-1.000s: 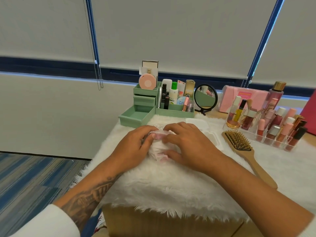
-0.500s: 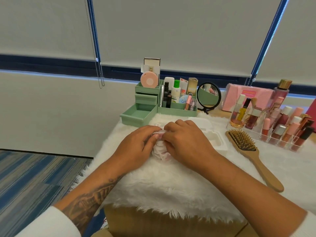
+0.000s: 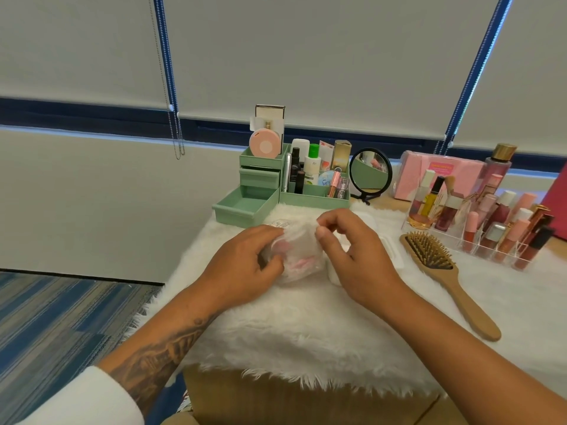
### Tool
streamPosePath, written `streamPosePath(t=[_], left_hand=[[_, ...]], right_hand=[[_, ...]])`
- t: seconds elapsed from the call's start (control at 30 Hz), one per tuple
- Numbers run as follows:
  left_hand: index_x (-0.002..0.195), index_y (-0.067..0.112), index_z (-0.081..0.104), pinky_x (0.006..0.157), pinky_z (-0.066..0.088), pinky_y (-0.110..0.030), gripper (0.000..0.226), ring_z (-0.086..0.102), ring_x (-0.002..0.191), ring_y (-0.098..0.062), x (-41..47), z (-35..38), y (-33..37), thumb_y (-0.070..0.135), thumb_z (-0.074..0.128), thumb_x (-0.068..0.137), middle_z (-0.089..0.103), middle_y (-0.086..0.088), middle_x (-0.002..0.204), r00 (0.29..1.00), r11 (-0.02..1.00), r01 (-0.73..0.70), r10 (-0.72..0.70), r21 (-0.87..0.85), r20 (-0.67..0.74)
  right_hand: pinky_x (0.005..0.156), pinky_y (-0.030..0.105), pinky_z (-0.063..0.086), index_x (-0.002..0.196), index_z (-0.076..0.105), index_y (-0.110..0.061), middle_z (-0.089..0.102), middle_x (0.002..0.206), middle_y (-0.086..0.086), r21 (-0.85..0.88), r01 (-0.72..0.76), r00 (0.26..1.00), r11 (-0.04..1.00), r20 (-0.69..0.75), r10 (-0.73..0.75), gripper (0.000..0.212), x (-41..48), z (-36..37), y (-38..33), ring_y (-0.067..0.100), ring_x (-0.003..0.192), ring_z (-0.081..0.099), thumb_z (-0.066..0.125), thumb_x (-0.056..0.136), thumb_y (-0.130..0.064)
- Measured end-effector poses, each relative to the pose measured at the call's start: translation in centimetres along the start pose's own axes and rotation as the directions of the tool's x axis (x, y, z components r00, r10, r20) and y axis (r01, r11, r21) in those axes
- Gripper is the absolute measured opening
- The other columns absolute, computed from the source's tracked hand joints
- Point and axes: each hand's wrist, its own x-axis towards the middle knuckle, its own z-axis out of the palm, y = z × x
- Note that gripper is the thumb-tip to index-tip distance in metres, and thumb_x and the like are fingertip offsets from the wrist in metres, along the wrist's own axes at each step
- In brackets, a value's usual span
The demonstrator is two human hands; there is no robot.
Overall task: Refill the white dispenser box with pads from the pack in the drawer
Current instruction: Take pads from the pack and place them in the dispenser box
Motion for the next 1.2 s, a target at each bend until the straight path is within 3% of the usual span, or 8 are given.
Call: streamPosePath(t=[0.1,0.23,0.43,0.53,0.63,0.8,0.97,1.2], left_hand=[[0.139,0.034,0.052,0.086,0.05,-0.02,0.054,0.056,0.107,0.001,-0.1,-0.4,0.6,0.048,0.067,0.089,0.056,0.024,0.128,1.0,1.0,0.027,-0.027,0.004,-0.002],[0.142,0.041,0.045,0.098,0.046,-0.027,0.068,0.052,0.124,-0.002,0.3,-1.2,1.7,0.07,0.061,0.083,0.051,0.022,0.141,1.0,0.999,0.015,-0.015,-0.046,-0.012],[0.113,0.027,0.072,0.083,0.056,-0.026,0.02,0.068,0.093,-0.012,2.4,-1.6,4.6,0.021,0.07,0.093,0.074,0.009,0.101,0.992,0.915,0.015,-0.063,-0.403,-0.105],[0.104,0.016,0.076,0.076,0.059,-0.027,0.012,0.072,0.084,-0.016,3.1,-1.6,5.2,0.018,0.068,0.095,0.076,0.0,0.09,0.994,0.887,0.06,-0.093,-0.458,-0.05],[0.101,0.011,0.075,0.076,0.061,-0.031,0.011,0.073,0.084,-0.021,3.4,-1.3,5.5,0.017,0.067,0.095,0.076,-0.006,0.089,0.995,0.858,0.087,-0.103,-0.505,-0.004],[0.106,0.009,0.074,0.079,0.062,-0.032,0.015,0.074,0.086,-0.021,3.4,-1.0,6.2,0.015,0.063,0.098,0.077,-0.004,0.091,0.992,0.797,0.099,-0.127,-0.595,-0.004],[0.106,0.009,0.076,0.082,0.062,-0.042,0.018,0.071,0.092,-0.033,3.4,-1.0,6.4,0.016,0.061,0.099,0.077,-0.008,0.095,0.983,0.777,0.16,-0.184,-0.61,0.022],[0.11,0.022,0.075,0.081,0.061,-0.028,0.021,0.075,0.09,-0.014,3.3,-0.8,7.1,0.023,0.071,0.089,0.079,0.002,0.097,0.988,0.799,0.15,-0.1,-0.582,0.117]], right_hand=[[0.078,0.015,0.048,0.099,0.062,-0.019,0.066,0.095,-0.008,0.214,-0.13,0.991,0.968,-0.012,0.136,0.009,0.5,-0.2,-0.7,0.006,0.092,0.059,0.054,0.1,-0.022],[0.082,0.029,0.056,0.102,0.067,-0.017,0.071,0.096,-0.003,0.4,-0.193,0.977,0.896,-0.01,0.214,0.011,1.0,-0.6,-1.1,0.012,0.091,0.066,0.056,0.099,-0.019],[0.079,0.026,0.055,0.106,0.07,-0.014,0.074,0.092,-0.006,0.457,-0.217,0.975,0.862,0.049,0.219,0.015,1.0,-1.0,-1.4,0.009,0.088,0.069,0.06,0.097,-0.021],[0.079,0.024,0.056,0.114,0.068,-0.023,0.073,0.099,-0.01,0.395,-0.187,0.982,0.899,0.076,0.171,0.027,0.7,-1.8,-1.7,0.007,0.093,0.068,0.065,0.09,-0.035],[0.076,0.023,0.056,0.115,0.059,-0.029,0.07,0.097,-0.01,0.25,-0.173,0.985,0.953,0.027,0.172,0.031,0.4,-2.3,-1.5,0.007,0.089,0.067,0.073,0.087,-0.03],[0.069,0.018,0.053,0.094,0.062,-0.023,0.067,0.088,-0.01,0.201,-0.145,0.985,0.969,-0.061,0.16,0.014,0.0,-2.7,-1.2,0.006,0.08,0.064,0.075,0.087,-0.024],[0.063,0.012,0.047,0.088,0.067,-0.028,0.065,0.09,-0.013,0.133,-0.138,0.983,0.981,-0.099,0.152,0.007,-0.2,-2.8,-1.0,0.004,0.08,0.06,0.073,0.087,-0.026],[0.059,0.013,0.047,0.086,0.062,-0.025,0.065,0.081,-0.009,0.143,-0.17,0.977,0.975,-0.105,0.185,0.01,-0.4,-2.7,-0.9,0.004,0.073,0.058,0.067,0.091,-0.033]])
